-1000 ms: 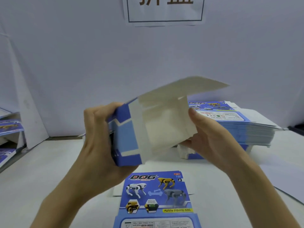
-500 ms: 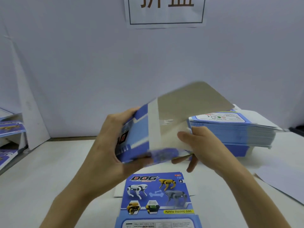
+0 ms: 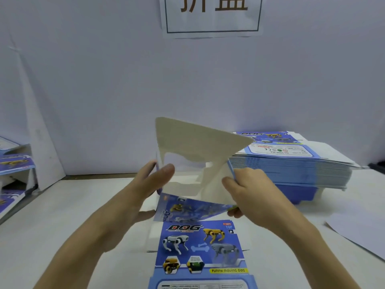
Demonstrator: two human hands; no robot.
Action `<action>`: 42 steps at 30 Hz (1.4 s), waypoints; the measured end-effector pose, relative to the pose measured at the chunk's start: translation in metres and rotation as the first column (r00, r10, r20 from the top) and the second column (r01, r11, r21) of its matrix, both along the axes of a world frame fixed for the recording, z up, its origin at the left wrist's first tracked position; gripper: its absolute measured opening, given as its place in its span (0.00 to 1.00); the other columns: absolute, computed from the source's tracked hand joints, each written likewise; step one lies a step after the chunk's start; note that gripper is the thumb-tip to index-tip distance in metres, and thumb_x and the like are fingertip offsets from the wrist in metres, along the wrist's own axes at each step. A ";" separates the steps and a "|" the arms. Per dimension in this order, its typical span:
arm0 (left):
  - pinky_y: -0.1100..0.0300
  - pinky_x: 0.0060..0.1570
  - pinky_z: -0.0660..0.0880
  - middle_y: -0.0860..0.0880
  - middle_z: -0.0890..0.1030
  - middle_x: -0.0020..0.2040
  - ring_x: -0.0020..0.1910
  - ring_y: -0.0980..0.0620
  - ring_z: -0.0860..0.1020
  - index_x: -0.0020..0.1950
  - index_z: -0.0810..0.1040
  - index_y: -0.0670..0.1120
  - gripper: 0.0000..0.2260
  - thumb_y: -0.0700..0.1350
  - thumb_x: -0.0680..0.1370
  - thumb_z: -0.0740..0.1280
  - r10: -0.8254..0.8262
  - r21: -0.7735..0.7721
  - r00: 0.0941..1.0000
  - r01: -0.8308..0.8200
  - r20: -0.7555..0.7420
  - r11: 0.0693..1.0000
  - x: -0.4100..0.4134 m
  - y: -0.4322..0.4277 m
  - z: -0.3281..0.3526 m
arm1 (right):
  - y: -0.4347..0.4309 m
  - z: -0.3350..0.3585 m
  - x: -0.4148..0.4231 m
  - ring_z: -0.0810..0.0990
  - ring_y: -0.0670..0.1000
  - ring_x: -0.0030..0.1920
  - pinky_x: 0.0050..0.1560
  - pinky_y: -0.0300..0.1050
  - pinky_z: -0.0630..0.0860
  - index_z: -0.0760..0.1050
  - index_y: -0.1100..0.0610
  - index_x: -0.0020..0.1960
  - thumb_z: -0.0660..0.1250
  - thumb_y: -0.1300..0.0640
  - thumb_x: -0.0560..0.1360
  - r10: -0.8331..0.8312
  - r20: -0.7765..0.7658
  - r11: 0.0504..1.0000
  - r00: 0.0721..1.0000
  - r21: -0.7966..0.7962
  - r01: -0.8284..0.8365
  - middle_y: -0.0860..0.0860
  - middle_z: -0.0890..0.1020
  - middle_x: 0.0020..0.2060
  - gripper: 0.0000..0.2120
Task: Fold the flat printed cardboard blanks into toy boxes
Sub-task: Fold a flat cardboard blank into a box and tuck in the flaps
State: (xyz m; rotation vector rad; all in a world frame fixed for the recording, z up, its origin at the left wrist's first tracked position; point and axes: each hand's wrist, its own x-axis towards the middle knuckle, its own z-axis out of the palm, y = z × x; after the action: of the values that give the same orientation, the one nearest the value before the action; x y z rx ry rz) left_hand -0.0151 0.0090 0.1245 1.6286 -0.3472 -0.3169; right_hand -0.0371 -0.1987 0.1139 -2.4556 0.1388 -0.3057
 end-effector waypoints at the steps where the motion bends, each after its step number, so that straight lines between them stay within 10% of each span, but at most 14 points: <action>1: 0.47 0.63 0.72 0.54 0.80 0.59 0.62 0.53 0.74 0.61 0.73 0.58 0.34 0.65 0.58 0.74 0.025 -0.027 0.998 -0.026 -0.055 0.999 0.001 -0.001 0.002 | 0.002 0.000 -0.001 0.84 0.55 0.35 0.39 0.51 0.81 0.69 0.58 0.37 0.54 0.54 0.81 0.029 -0.003 0.999 1.000 -0.035 -0.030 0.54 0.79 0.33 0.17; 5: 0.46 0.61 0.72 0.54 0.78 0.61 0.61 0.51 0.75 0.65 0.70 0.61 0.47 0.60 0.48 0.82 0.068 0.120 0.998 -0.067 -0.005 0.991 -0.003 0.011 0.005 | 0.011 -0.006 0.000 0.82 0.51 0.32 0.39 0.53 0.80 0.73 0.59 0.42 0.53 0.52 0.82 0.108 0.035 0.991 0.994 -0.088 -0.104 0.55 0.81 0.36 0.16; 10: 0.59 0.38 0.73 0.50 0.78 0.36 0.36 0.52 0.75 0.39 0.73 0.50 0.10 0.49 0.72 0.74 0.365 0.276 0.886 -0.441 0.286 0.854 0.004 0.011 -0.014 | 0.025 -0.006 -0.004 0.65 0.50 0.24 0.28 0.39 0.65 0.59 0.53 0.30 0.56 0.54 0.81 0.118 0.259 0.972 0.959 -0.230 -0.057 0.49 0.66 0.23 0.20; 13: 0.63 0.26 0.64 0.51 0.69 0.28 0.27 0.53 0.68 0.31 0.65 0.48 0.18 0.47 0.81 0.61 0.422 0.297 0.722 -0.640 0.549 0.709 0.001 -0.001 -0.021 | 0.028 -0.005 -0.005 0.69 0.52 0.30 0.31 0.41 0.67 0.68 0.55 0.38 0.52 0.55 0.81 0.173 0.247 0.954 0.954 -0.284 -0.100 0.52 0.71 0.31 0.14; 21: 0.65 0.26 0.60 0.56 0.66 0.28 0.27 0.54 0.67 0.34 0.61 0.49 0.15 0.42 0.80 0.58 0.343 0.350 0.617 -0.728 0.708 0.589 0.004 -0.008 -0.025 | 0.021 -0.009 -0.001 0.70 0.52 0.30 0.30 0.44 0.59 0.62 0.56 0.32 0.55 0.57 0.80 0.099 0.247 0.975 0.964 -0.216 -0.045 0.52 0.71 0.26 0.18; 26: 0.63 0.30 0.64 0.57 0.67 0.19 0.25 0.54 0.68 0.30 0.63 0.52 0.20 0.35 0.76 0.66 0.484 0.185 0.618 -0.714 0.619 0.675 0.004 -0.013 -0.031 | 0.011 -0.013 -0.004 0.74 0.44 0.36 0.34 0.33 0.69 0.68 0.55 0.63 0.58 0.60 0.80 0.023 0.174 1.000 0.984 -0.008 -0.022 0.52 0.78 0.44 0.12; 29: 0.66 0.30 0.68 0.62 0.77 0.31 0.29 0.60 0.74 0.44 0.76 0.56 0.05 0.47 0.79 0.65 0.352 0.171 0.676 -0.579 0.647 0.797 0.002 -0.016 -0.027 | 0.013 -0.011 0.001 0.77 0.41 0.33 0.36 0.39 0.78 0.71 0.55 0.65 0.58 0.63 0.78 -0.036 0.263 0.968 0.964 0.250 -0.032 0.47 0.79 0.34 0.16; 32: 0.76 0.49 0.71 0.65 0.75 0.62 0.52 0.72 0.75 0.74 0.63 0.61 0.32 0.67 0.72 0.64 0.321 -0.016 0.749 -0.384 0.580 0.923 0.003 -0.013 -0.023 | 0.011 -0.005 0.004 0.83 0.51 0.32 0.31 0.49 0.82 0.76 0.53 0.48 0.58 0.65 0.76 -0.105 0.139 0.732 0.985 0.682 -0.018 0.52 0.81 0.33 0.11; 36: 0.61 0.72 0.59 0.70 0.52 0.75 0.73 0.69 0.55 0.75 0.38 0.67 0.53 0.68 0.61 0.71 0.110 0.049 0.615 -0.236 0.781 0.970 -0.004 -0.012 -0.023 | 0.013 0.006 -0.002 0.85 0.59 0.36 0.30 0.43 0.80 0.76 0.67 0.51 0.61 0.58 0.79 0.174 -0.042 0.368 0.984 0.930 -0.025 0.65 0.84 0.38 0.11; 39: 0.39 0.74 0.47 0.55 0.36 0.78 0.78 0.53 0.39 0.73 0.32 0.64 0.59 0.76 0.56 0.69 0.010 0.229 0.461 -0.459 0.887 0.859 0.001 -0.021 -0.034 | 0.013 0.008 -0.006 0.86 0.57 0.40 0.34 0.42 0.81 0.75 0.64 0.54 0.64 0.53 0.77 0.333 -0.023 0.461 0.943 0.876 -0.141 0.63 0.85 0.39 0.14; 42: 0.39 0.73 0.40 0.43 0.38 0.78 0.77 0.47 0.36 0.74 0.34 0.61 0.57 0.77 0.58 0.65 0.021 0.224 0.404 -0.549 0.914 0.805 0.008 -0.021 -0.035 | 0.007 0.009 -0.009 0.85 0.49 0.36 0.39 0.42 0.83 0.78 0.59 0.47 0.66 0.54 0.77 0.322 -0.087 0.724 0.943 0.664 -0.186 0.53 0.86 0.35 0.08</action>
State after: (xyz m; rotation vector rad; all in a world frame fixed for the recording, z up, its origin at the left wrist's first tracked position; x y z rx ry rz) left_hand -0.0072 -0.0119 0.0892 2.2518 -0.7990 0.9033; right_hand -0.0462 -0.1914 0.1231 -1.7630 -0.0173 0.1096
